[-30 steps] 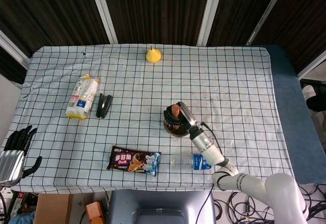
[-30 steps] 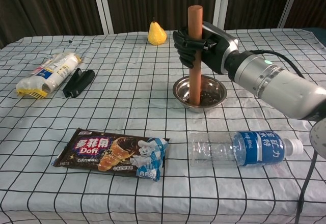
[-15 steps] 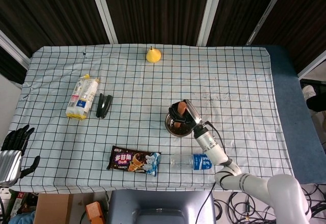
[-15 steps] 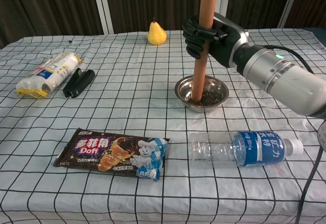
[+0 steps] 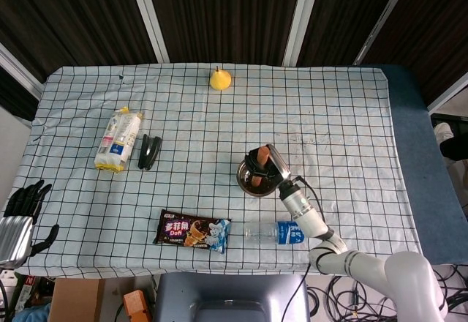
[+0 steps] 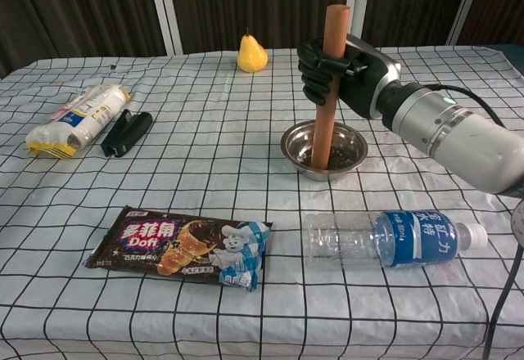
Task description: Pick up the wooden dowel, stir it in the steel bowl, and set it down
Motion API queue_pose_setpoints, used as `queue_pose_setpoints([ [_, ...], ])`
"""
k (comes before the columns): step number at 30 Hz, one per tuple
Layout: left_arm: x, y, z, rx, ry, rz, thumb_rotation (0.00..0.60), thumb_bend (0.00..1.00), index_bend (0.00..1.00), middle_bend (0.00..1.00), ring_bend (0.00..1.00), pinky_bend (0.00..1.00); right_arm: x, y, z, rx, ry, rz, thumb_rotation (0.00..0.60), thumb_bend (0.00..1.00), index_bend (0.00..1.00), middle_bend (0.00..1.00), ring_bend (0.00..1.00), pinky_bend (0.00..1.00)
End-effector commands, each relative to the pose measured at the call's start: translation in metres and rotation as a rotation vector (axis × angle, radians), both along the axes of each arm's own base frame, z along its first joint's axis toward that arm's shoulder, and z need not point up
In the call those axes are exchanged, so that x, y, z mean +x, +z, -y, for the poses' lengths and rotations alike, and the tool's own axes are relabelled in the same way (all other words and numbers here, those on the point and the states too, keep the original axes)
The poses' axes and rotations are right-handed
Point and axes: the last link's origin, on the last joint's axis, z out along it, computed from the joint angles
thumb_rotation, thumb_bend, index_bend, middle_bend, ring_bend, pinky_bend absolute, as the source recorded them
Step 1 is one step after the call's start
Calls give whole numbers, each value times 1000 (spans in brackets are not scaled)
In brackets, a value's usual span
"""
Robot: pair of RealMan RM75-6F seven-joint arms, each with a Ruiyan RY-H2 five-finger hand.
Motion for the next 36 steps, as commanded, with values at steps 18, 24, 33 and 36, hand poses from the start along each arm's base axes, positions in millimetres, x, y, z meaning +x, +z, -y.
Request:
queue_pose_setpoints([
  [18, 1, 1, 0, 2, -4, 5, 600, 378, 0, 0, 0, 56, 5, 54, 3, -168, 104, 24, 600, 1000, 1000, 979, 963, 934],
  [24, 0, 4, 1, 11, -7, 19, 600, 377, 0, 0, 0, 56, -18, 82, 5, -379, 101, -254, 600, 1000, 1000, 978, 978, 958],
  [33, 2, 3, 2, 11, -14, 11, 600, 377, 0, 0, 0, 55, -94, 92, 0, -517, 79, -858, 600, 1000, 1000, 979, 981, 955],
  [36, 2, 0, 1, 5, -17, 9, 600, 377, 0, 0, 0, 55, -117, 85, -4, -523, 87, -1025, 600, 1000, 1000, 979, 970, 935],
])
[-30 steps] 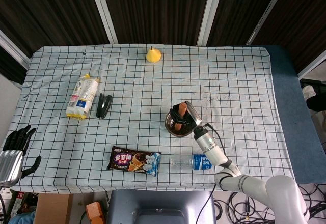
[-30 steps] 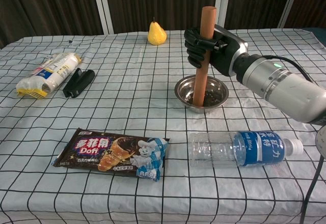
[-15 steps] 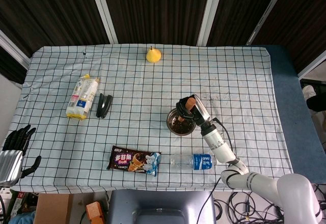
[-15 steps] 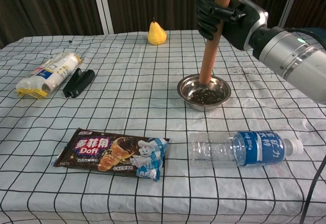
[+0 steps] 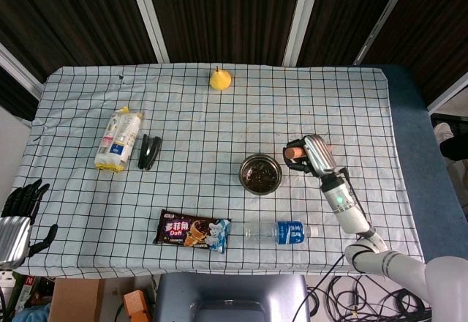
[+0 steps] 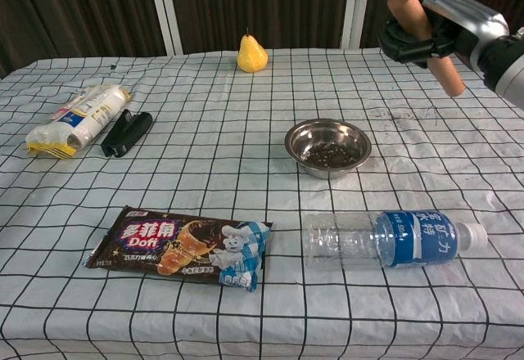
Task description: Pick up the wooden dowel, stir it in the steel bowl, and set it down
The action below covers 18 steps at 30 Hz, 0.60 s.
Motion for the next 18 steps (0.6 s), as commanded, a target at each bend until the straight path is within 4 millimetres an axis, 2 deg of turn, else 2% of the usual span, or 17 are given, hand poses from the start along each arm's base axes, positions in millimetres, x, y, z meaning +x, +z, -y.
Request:
queue_pose_setpoints([
  [1, 0, -2, -1, -7, -1, -3, 600, 377, 0, 0, 0, 55, -54, -3, -9, -39, -74, -307, 600, 1000, 1000, 979, 957, 922],
  [3, 1, -3, -1, -11, -1, -4, 600, 377, 0, 0, 0, 55, -65, -11, -12, -33, -84, -377, 595, 1000, 1000, 979, 932, 898],
  [6, 1, -6, -2, -25, 1, -1, 600, 376, 0, 0, 0, 55, -77, -23, -13, -12, -111, -430, 545, 1000, 1000, 954, 893, 859],
  [10, -1, -9, -5, -49, 20, -2, 600, 376, 0, 0, 0, 55, -90, -36, -14, 40, -162, -460, 516, 977, 973, 848, 809, 767],
  [12, -1, -9, -6, -51, 19, 2, 600, 376, 0, 0, 0, 55, -96, -40, -13, 66, -188, -487, 499, 917, 900, 770, 739, 705],
  [14, -1, -9, -6, -58, 20, 9, 600, 376, 0, 0, 0, 56, -100, -41, -12, 79, -207, -494, 474, 832, 783, 677, 638, 625],
  [18, -4, -9, -9, -81, 40, 23, 600, 376, 0, 0, 0, 67, -102, -40, -8, 82, -231, -500, 427, 672, 390, 402, 358, 440],
])
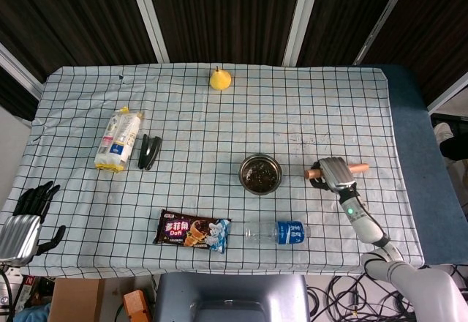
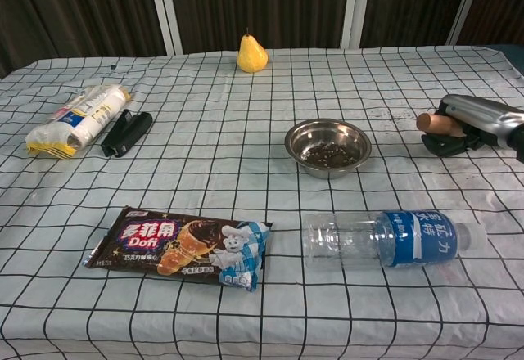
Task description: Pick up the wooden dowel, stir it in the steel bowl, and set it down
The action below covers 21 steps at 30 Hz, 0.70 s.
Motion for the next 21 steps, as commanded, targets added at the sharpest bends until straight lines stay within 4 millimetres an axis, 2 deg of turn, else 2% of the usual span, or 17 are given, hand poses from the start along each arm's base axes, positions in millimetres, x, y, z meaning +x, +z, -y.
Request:
queue_pose_setpoints([
  [1, -2, 0, -3, -10, 14, -1, 600, 377, 0, 0, 0, 68, -1, 1, 2, -3, -11, 2, 415, 615, 300, 337, 293, 400],
  [3, -2, 0, -4, -9, 14, 1, 600, 377, 0, 0, 0, 69, -1, 4, 3, -8, -9, 4, 403, 511, 180, 253, 209, 346],
  [5, -1, -1, -4, -6, 11, 1, 600, 379, 0, 0, 0, 69, -2, 6, 2, -8, -8, 9, 398, 440, 123, 212, 164, 315],
  [10, 1, -5, -6, -22, -2, -2, 600, 380, 0, 0, 0, 69, -1, 8, 1, 36, -9, -13, 391, 351, 10, 89, 24, 229],
  [16, 1, -3, -8, -5, -6, 12, 600, 378, 0, 0, 0, 66, 2, 13, 0, 55, 17, -99, 388, 285, 0, 41, 0, 153],
  [21, -1, -1, -8, 5, 2, 16, 600, 376, 0, 0, 0, 65, 1, 16, -3, 66, 23, -127, 388, 250, 0, 33, 0, 146],
])
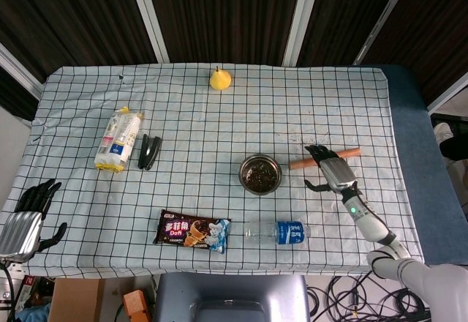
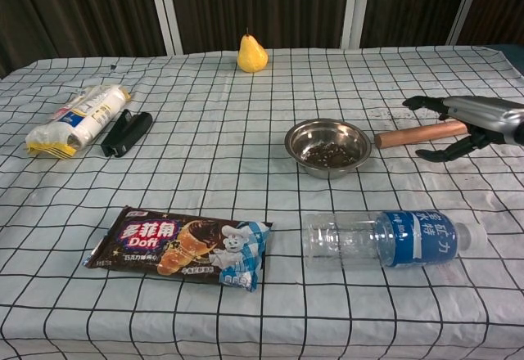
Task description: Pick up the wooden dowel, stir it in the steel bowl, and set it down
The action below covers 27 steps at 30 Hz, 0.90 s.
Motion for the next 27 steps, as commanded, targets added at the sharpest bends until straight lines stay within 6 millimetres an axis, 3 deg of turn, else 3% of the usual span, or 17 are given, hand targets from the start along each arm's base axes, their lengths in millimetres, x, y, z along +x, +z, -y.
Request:
queue_pose_setpoints([
  [1, 1, 1, 0, 4, -5, 6, 600, 376, 0, 0, 0, 65, 0, 5, -3, -1, 20, -27, 389, 250, 0, 29, 0, 134],
  [5, 3, 3, 3, 19, -31, 3, 600, 376, 0, 0, 0, 62, 10, 28, -14, -79, 129, -7, 390, 249, 0, 4, 0, 70],
  [8, 4, 4, 6, 27, -42, -8, 600, 378, 0, 0, 0, 53, 18, 56, -42, -149, 219, -1, 389, 252, 0, 0, 0, 21],
  [12, 7, 0, 7, 13, -57, -34, 600, 389, 0, 0, 0, 48, 15, 105, -124, -224, 191, -176, 391, 256, 0, 0, 0, 0],
  [15, 12, -6, 9, -19, -79, -49, 600, 392, 0, 0, 0, 46, 13, 124, -181, -273, 86, -227, 401, 256, 0, 0, 0, 0],
  [17, 14, -8, 11, -23, -89, -65, 600, 392, 0, 0, 0, 24, 3, 128, -208, -299, 38, -234, 405, 255, 0, 0, 0, 0],
  [20, 15, -9, 15, -19, -93, -80, 600, 391, 0, 0, 0, 0, -10, 126, -222, -294, -20, -246, 440, 256, 0, 0, 0, 0],
  [27, 16, -7, 18, -16, -89, -84, 600, 390, 0, 0, 0, 0, -9, 126, -216, -306, 3, -246, 447, 259, 0, 0, 0, 0],
])
